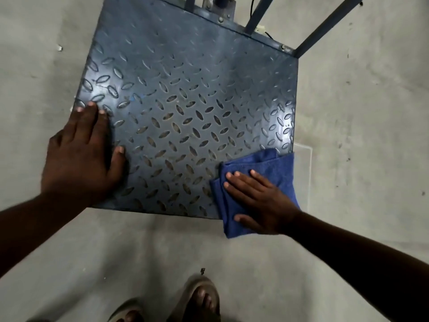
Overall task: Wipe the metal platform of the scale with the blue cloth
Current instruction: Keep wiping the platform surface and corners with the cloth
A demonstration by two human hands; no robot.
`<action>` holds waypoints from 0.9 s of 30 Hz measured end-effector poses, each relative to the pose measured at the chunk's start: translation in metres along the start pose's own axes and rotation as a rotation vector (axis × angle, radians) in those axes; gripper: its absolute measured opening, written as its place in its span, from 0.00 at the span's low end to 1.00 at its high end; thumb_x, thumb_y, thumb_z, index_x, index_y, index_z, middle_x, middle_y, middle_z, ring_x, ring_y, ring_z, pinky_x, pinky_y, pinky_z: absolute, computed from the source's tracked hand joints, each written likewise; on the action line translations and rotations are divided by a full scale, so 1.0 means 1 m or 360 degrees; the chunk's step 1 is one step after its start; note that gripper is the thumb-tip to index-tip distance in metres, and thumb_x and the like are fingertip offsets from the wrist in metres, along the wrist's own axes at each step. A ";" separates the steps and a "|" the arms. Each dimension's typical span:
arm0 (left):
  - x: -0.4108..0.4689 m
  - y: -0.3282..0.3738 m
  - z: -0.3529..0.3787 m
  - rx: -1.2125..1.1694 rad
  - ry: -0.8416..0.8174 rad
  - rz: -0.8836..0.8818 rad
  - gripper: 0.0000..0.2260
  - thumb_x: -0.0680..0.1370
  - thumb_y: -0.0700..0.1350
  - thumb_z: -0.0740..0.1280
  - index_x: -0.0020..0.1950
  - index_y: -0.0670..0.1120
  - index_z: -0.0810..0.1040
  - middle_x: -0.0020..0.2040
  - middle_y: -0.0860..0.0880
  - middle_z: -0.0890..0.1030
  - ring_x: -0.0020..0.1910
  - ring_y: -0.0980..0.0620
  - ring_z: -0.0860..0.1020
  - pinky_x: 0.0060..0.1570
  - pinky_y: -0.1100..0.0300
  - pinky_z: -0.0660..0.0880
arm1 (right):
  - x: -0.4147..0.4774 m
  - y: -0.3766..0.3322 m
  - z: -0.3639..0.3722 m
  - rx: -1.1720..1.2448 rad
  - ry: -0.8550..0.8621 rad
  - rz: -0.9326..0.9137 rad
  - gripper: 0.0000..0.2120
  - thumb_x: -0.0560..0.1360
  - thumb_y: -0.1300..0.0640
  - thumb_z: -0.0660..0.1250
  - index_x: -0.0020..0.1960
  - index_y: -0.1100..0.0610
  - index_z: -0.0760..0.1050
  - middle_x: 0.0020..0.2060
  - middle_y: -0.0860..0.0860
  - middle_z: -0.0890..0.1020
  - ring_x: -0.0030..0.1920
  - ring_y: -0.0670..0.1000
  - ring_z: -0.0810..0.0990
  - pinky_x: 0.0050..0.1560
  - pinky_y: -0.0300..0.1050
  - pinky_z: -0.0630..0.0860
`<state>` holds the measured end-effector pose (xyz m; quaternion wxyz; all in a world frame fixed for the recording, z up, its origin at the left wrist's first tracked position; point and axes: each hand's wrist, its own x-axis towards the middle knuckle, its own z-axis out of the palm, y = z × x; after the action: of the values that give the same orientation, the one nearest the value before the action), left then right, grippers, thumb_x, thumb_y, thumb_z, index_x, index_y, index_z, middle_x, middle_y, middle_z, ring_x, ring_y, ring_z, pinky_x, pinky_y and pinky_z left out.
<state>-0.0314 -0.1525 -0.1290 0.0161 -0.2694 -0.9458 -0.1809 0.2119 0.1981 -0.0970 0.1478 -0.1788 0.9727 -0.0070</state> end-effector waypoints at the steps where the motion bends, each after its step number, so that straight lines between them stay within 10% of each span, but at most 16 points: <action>1: 0.000 0.000 -0.001 0.0006 0.0002 -0.0004 0.34 0.82 0.57 0.59 0.85 0.40 0.62 0.85 0.37 0.63 0.84 0.34 0.62 0.72 0.35 0.69 | 0.003 0.010 0.000 -0.0007 0.0007 -0.0034 0.35 0.83 0.37 0.55 0.84 0.56 0.54 0.83 0.55 0.56 0.83 0.56 0.54 0.81 0.60 0.53; 4: -0.001 0.003 -0.002 0.0010 -0.0019 -0.0013 0.35 0.82 0.57 0.59 0.85 0.40 0.62 0.85 0.37 0.62 0.84 0.34 0.62 0.72 0.35 0.68 | 0.019 0.046 -0.002 0.0028 0.0095 0.0200 0.35 0.83 0.37 0.53 0.84 0.55 0.54 0.83 0.55 0.57 0.83 0.56 0.54 0.81 0.63 0.54; 11: 0.001 0.004 -0.006 0.0072 -0.0074 -0.0034 0.35 0.82 0.57 0.58 0.85 0.40 0.62 0.86 0.38 0.62 0.85 0.36 0.62 0.72 0.36 0.68 | 0.149 0.108 -0.039 0.0509 0.0570 0.2015 0.37 0.83 0.36 0.49 0.84 0.59 0.53 0.83 0.57 0.55 0.83 0.55 0.51 0.82 0.60 0.48; 13: 0.001 0.003 -0.005 0.0075 -0.0073 -0.0033 0.35 0.82 0.57 0.58 0.85 0.40 0.62 0.86 0.38 0.62 0.84 0.36 0.62 0.73 0.37 0.68 | 0.197 0.077 -0.051 0.0474 0.0612 0.1992 0.37 0.83 0.37 0.46 0.83 0.60 0.53 0.83 0.59 0.55 0.83 0.57 0.52 0.81 0.62 0.48; 18: 0.000 -0.001 -0.005 0.0089 -0.0118 -0.0006 0.37 0.79 0.57 0.60 0.85 0.40 0.63 0.85 0.38 0.63 0.83 0.35 0.64 0.71 0.39 0.69 | 0.244 -0.073 -0.048 0.0158 0.0441 0.0415 0.33 0.83 0.40 0.51 0.83 0.56 0.58 0.82 0.54 0.59 0.83 0.53 0.55 0.81 0.58 0.50; 21: -0.001 -0.001 -0.006 0.0107 -0.0079 -0.0005 0.35 0.81 0.57 0.60 0.85 0.40 0.64 0.85 0.38 0.64 0.83 0.37 0.64 0.72 0.40 0.69 | 0.209 -0.058 -0.040 0.0161 0.0380 0.0102 0.32 0.83 0.40 0.54 0.83 0.54 0.60 0.82 0.51 0.60 0.82 0.51 0.56 0.82 0.57 0.50; 23: 0.000 0.000 -0.007 0.0090 -0.0078 -0.0025 0.35 0.82 0.57 0.60 0.85 0.40 0.64 0.86 0.39 0.63 0.84 0.38 0.63 0.74 0.41 0.67 | 0.184 -0.012 -0.032 0.0182 0.0444 0.0332 0.32 0.84 0.39 0.54 0.83 0.55 0.59 0.82 0.53 0.60 0.83 0.52 0.56 0.81 0.60 0.53; 27: 0.000 0.001 -0.007 0.0084 -0.0113 -0.0045 0.35 0.82 0.58 0.60 0.86 0.41 0.63 0.87 0.40 0.62 0.86 0.40 0.60 0.76 0.41 0.66 | 0.151 0.070 -0.029 0.0321 0.0639 0.1699 0.38 0.82 0.35 0.48 0.82 0.60 0.58 0.82 0.58 0.59 0.82 0.58 0.57 0.80 0.63 0.52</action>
<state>-0.0309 -0.1541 -0.1218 -0.0130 -0.2616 -0.9539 -0.1465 0.0446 0.2099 -0.1169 -0.0402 0.3565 0.9316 -0.0579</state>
